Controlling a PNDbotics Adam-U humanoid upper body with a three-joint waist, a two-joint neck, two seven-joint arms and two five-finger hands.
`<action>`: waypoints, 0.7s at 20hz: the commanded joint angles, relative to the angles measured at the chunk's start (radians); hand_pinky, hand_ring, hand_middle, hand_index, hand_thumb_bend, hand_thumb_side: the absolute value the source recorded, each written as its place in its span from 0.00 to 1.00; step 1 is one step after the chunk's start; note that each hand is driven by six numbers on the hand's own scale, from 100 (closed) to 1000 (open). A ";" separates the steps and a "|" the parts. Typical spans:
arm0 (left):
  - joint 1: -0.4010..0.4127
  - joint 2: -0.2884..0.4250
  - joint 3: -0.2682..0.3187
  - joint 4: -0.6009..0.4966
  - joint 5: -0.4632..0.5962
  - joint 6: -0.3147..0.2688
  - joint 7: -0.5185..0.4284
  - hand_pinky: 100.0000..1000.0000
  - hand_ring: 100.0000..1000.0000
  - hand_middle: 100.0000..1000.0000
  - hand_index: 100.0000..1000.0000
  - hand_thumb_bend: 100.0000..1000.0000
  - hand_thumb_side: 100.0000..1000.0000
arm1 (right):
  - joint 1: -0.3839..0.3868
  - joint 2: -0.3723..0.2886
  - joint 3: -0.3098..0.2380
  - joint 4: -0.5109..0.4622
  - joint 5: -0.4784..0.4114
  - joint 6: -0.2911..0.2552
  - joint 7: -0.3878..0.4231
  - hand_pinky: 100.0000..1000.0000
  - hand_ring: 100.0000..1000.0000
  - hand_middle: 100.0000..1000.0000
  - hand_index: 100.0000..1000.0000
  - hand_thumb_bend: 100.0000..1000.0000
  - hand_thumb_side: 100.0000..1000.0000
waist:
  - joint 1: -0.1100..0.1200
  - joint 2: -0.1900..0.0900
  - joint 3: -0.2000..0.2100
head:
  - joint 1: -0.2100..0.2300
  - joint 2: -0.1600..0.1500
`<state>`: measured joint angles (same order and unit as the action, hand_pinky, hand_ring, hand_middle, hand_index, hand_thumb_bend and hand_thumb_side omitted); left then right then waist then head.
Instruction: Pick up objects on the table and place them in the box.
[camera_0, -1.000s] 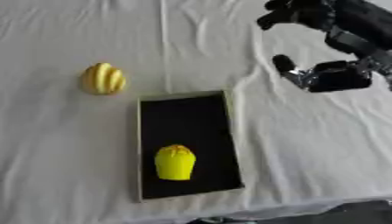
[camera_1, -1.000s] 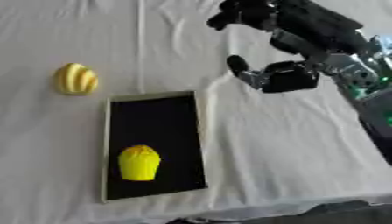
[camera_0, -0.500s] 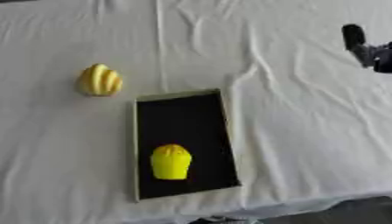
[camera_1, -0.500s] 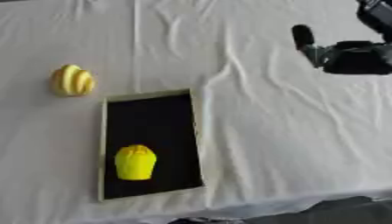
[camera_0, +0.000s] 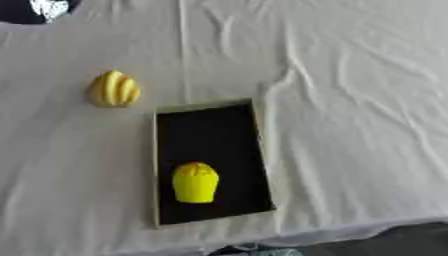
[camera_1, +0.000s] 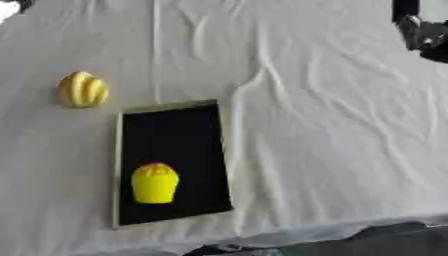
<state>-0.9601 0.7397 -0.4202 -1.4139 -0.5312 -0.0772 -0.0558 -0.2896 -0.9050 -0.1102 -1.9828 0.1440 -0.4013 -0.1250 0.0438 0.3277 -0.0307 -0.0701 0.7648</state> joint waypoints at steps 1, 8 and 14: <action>-0.094 -0.070 0.028 0.178 -0.081 -0.087 -0.188 0.91 0.86 0.82 0.91 0.49 0.03 | 0.005 -0.057 -0.006 -0.017 -0.075 0.004 -0.100 0.93 0.85 0.64 0.83 0.00 0.00 | -0.006 -0.022 0.004 | -0.001 0.004; -0.174 -0.153 0.154 0.364 -0.149 -0.280 -0.537 0.92 0.88 0.83 0.92 0.50 0.00 | 0.022 -0.058 0.008 -0.017 -0.089 0.016 -0.176 0.93 0.85 0.63 0.83 0.00 0.00 | -0.008 -0.024 0.010 | -0.010 0.005; -0.168 -0.105 0.132 0.383 -0.137 -0.341 -0.625 0.94 0.89 0.82 0.92 0.65 0.18 | 0.032 -0.048 0.013 -0.017 -0.089 0.035 -0.171 0.93 0.85 0.62 0.82 0.00 0.00 | 0.001 -0.026 0.021 | -0.021 0.005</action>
<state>-1.1094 0.5937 -0.2898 -1.0287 -0.6715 -0.4070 -0.6622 -0.2541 -0.9283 -0.0902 -1.9852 0.0600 -0.3720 -0.2951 0.0485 0.3263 -0.0102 -0.0870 0.7651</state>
